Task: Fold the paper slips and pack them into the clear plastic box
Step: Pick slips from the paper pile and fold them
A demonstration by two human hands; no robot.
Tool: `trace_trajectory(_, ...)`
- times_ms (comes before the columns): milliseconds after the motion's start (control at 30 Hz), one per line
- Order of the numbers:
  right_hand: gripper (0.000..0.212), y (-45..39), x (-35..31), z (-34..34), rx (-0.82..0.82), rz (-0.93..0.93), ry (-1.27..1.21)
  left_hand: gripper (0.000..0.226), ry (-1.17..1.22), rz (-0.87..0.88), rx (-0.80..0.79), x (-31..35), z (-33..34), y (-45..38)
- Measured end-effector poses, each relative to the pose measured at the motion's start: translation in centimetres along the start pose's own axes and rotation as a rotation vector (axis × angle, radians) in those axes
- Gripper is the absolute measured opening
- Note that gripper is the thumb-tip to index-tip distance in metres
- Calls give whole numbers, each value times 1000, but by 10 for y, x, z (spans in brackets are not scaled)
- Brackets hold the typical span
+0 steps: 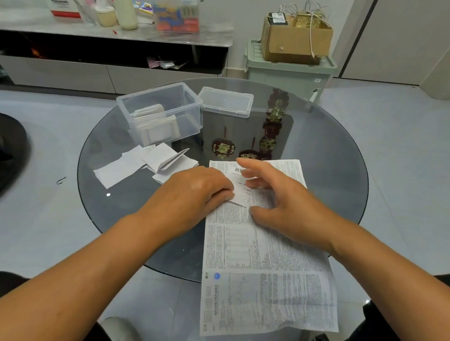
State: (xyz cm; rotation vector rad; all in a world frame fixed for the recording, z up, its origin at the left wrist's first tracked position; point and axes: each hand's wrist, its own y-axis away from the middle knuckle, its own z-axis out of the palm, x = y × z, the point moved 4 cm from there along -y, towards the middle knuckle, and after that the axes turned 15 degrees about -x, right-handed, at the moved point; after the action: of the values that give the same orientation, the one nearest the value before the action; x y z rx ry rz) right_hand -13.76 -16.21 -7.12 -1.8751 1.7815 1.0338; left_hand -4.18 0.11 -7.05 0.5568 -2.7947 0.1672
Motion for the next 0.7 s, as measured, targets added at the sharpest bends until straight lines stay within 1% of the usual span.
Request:
trace_trajectory(33, 83, -1, 0, 0, 27, -3, 17, 32, 32, -28, -20, -2, 1, 0)
trace_trajectory(133, 80, -4, -1, -2, 90, 12, 76, 54, 64, -84, -125, -2, 6, -2)
trace_trajectory(200, 80, -5, -2, -3, 85, 14, 102, 57, 16, -74, -148, 1, 5, -3)
trace_trajectory(267, 81, -4, -3, -3, 53, -5, 92, 50, -70, -31, -128, 4, 2, -6)
trace_trajectory(333, 83, -3, -4, -3, 25, -14, 78, 36, -157, 41, -91, 8, 1, -9)
trace_trajectory(433, 83, -5, -4, -1, 23, -14, 122, 23, -242, 84, -36, 8, 4, -10)
trace_trajectory(500, 81, -7, -4, 0, 53, -19, 147, 24, -187, 87, 26, 6, 5, -9)
trace_trajectory(567, 72, -7, -2, 0, 105, -35, 159, 29, -44, 40, 82, 4, 0, -7)
trace_trajectory(633, 62, -7, -1, -1, 150, -56, 160, 28, 95, 11, 124, 5, -3, -5)
trace_trajectory(700, 52, -7, 1, -2, 187, -60, 151, 29, 203, 5, 84, 8, -2, -3)
